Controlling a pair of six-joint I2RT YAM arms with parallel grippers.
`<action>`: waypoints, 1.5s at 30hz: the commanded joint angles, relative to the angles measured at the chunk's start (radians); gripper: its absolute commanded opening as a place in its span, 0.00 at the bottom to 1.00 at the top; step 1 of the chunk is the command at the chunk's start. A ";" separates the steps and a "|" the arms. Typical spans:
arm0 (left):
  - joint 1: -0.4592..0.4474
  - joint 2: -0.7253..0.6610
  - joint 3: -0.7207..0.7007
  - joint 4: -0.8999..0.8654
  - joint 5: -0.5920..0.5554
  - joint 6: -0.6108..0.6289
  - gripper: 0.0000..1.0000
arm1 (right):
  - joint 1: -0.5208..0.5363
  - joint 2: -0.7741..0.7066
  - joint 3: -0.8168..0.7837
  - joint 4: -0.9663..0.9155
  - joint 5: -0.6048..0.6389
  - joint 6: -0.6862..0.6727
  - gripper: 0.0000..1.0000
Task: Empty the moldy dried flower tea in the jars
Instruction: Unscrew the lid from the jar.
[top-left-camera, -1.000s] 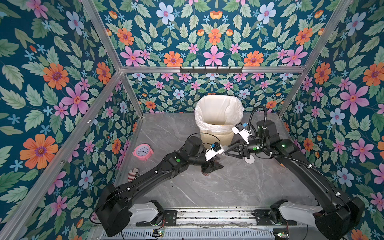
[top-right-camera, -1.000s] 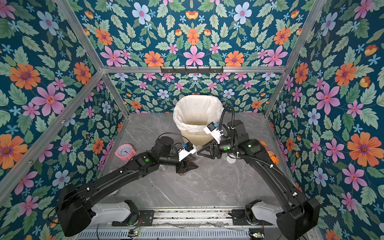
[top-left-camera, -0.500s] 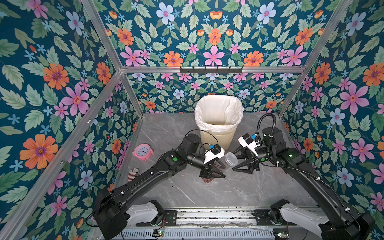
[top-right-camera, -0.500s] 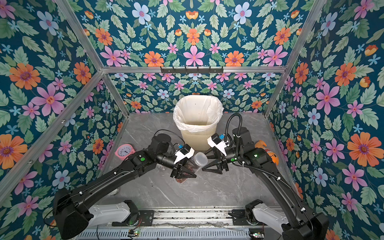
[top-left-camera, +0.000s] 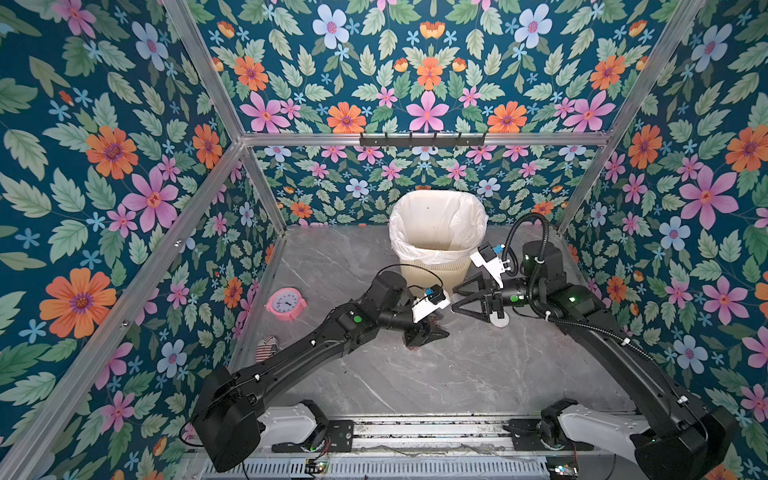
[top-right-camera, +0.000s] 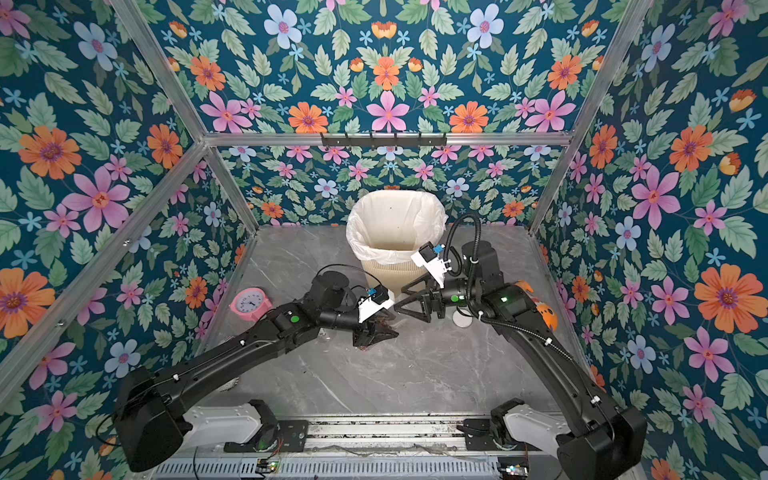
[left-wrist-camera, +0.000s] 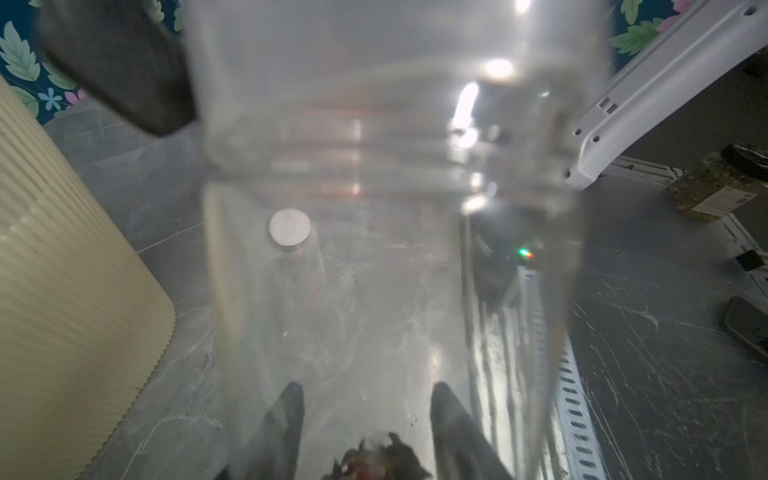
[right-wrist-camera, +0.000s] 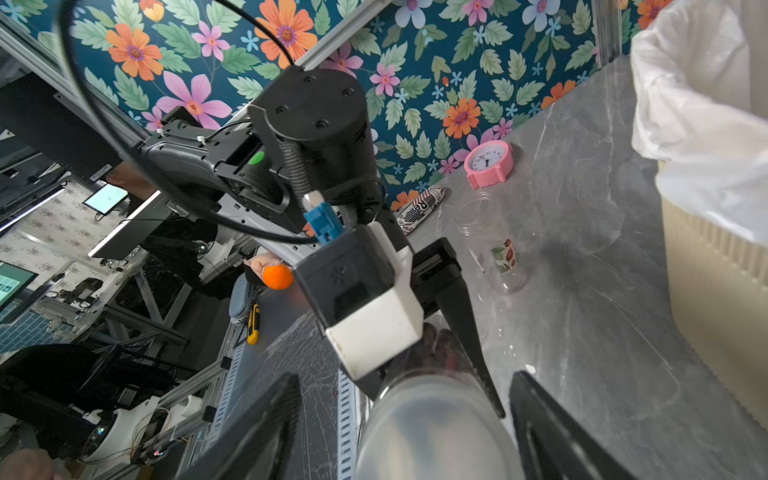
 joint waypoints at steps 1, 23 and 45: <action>0.000 -0.014 -0.013 0.074 -0.021 -0.010 0.21 | 0.001 0.007 -0.002 0.008 -0.011 0.011 0.76; 0.001 -0.016 -0.044 0.095 0.052 -0.010 0.20 | -0.017 -0.010 -0.026 0.046 -0.021 0.033 0.54; 0.011 -0.058 -0.122 0.168 -0.062 -0.044 0.20 | -0.195 -0.075 -0.127 -0.180 0.604 0.028 0.56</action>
